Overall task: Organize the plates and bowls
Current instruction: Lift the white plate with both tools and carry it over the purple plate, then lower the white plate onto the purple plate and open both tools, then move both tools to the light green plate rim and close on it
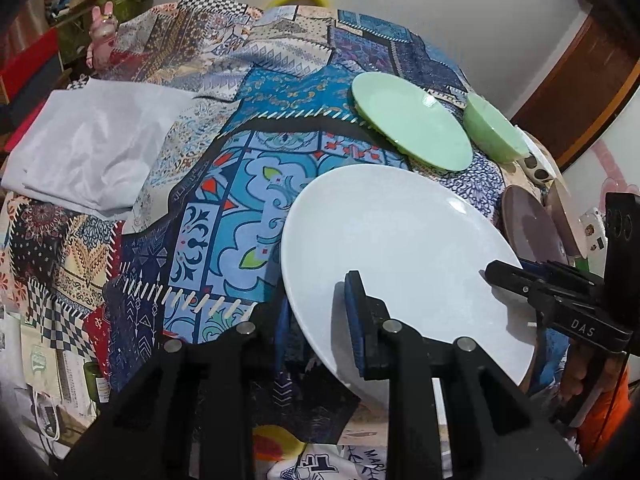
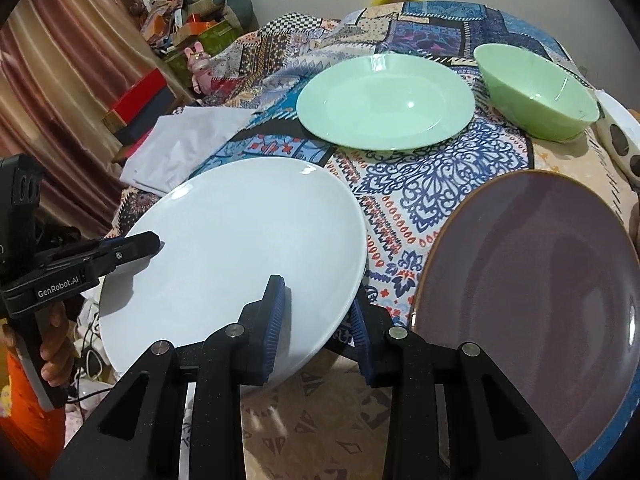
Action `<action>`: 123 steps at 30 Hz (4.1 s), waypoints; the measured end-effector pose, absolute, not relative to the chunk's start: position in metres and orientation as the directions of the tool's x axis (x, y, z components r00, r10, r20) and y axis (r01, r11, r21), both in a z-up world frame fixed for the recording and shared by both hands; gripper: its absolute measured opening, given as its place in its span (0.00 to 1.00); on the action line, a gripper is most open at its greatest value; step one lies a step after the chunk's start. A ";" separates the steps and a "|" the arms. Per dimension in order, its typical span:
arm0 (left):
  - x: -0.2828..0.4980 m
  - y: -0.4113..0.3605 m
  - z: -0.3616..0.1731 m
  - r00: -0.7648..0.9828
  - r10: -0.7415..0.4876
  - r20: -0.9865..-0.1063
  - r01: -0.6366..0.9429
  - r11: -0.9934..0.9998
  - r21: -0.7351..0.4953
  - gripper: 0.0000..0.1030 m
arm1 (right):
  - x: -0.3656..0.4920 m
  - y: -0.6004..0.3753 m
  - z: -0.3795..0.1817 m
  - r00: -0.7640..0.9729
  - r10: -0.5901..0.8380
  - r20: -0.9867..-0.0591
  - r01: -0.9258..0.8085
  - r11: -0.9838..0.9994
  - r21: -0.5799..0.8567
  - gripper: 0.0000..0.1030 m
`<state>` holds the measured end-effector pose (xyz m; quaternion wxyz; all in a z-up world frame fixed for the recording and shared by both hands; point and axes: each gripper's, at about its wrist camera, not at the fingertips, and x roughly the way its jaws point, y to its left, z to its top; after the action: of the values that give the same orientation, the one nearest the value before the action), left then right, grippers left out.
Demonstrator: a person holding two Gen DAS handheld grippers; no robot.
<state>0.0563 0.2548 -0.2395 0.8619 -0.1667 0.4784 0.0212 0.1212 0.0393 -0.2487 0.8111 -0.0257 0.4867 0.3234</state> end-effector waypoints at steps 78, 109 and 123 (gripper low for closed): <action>0.151 0.058 -0.234 0.497 -0.172 -0.850 -0.005 0.980 -0.201 0.26 | 0.131 -0.149 -0.246 0.443 0.481 -0.757 -0.369 0.867 0.335 0.28; 0.139 0.064 -0.228 0.545 -0.095 -0.833 0.002 0.994 -0.112 0.26 | 0.132 -0.147 -0.236 0.452 0.345 -0.823 -0.379 0.909 0.172 0.31; 0.121 0.086 -0.174 0.710 -0.072 -0.700 0.004 0.995 -0.098 0.65 | 0.131 -0.125 -0.200 0.522 0.351 -0.778 -0.420 0.899 0.124 0.38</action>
<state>0.1211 0.0858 -0.1740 0.9236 -0.0447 0.3802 -0.0207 0.1313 -0.1254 -0.1997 0.8713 -0.0397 0.4363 0.2210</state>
